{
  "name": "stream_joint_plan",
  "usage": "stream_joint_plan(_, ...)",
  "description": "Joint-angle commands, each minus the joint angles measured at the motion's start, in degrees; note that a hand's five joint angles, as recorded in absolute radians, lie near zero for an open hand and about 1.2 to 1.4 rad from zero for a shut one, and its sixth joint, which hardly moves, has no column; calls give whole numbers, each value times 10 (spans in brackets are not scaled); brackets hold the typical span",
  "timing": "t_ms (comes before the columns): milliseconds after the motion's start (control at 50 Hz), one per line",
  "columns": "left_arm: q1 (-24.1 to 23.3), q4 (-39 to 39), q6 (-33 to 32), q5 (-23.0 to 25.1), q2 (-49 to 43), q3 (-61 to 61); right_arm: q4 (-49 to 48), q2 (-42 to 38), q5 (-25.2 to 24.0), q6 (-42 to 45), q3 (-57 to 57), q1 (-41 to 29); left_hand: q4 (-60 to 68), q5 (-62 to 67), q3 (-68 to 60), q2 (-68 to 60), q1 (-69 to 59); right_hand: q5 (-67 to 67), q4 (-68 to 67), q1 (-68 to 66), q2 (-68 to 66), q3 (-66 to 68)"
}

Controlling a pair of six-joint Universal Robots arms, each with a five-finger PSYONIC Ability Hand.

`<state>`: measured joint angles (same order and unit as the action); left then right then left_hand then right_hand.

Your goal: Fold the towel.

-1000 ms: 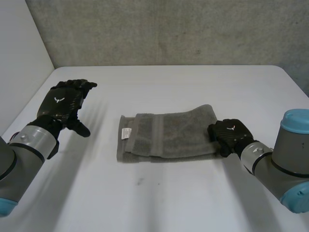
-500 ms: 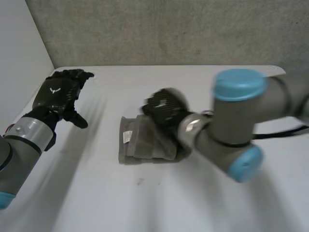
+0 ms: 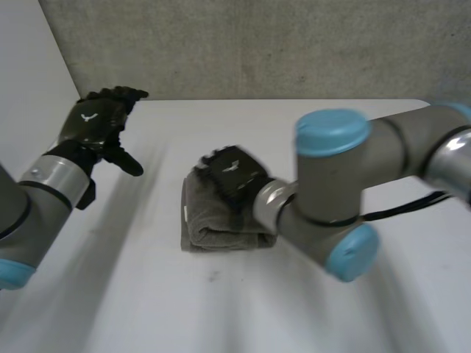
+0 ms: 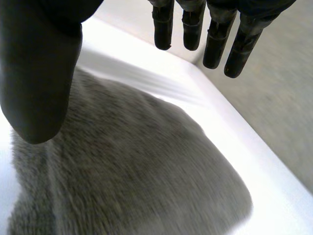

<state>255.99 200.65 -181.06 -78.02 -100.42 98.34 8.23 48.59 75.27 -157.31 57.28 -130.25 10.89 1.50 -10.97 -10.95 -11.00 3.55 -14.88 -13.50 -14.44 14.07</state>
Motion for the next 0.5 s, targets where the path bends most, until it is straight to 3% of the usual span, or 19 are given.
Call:
stream_joint_plan(20, -81, -50, 4, -51, -84, -62, -9, 45, -1, -179, 59, 87, 24, 17, -23, -23, -22, -36, 49, 35, 44, -41)
stream_joint_plan(200, -156, -64, 2, -82, -200, -112, -6, 6, 7, -195, 37, 93, 24, 17, -23, -23, -22, -36, 49, 35, 44, -41)
stream_joint_plan(320, -160, -63, -3, -108, -241, -124, -3, -39, 13, -189, 15, 91, 22, 16, -21, -21, -21, -36, 49, 35, 44, -41)
stream_joint_plan(500, -159, -65, -5, -116, -266, -132, 11, -91, 28, -112, -9, 88, 18, 12, -18, -18, -17, -36, 49, 35, 44, -41)
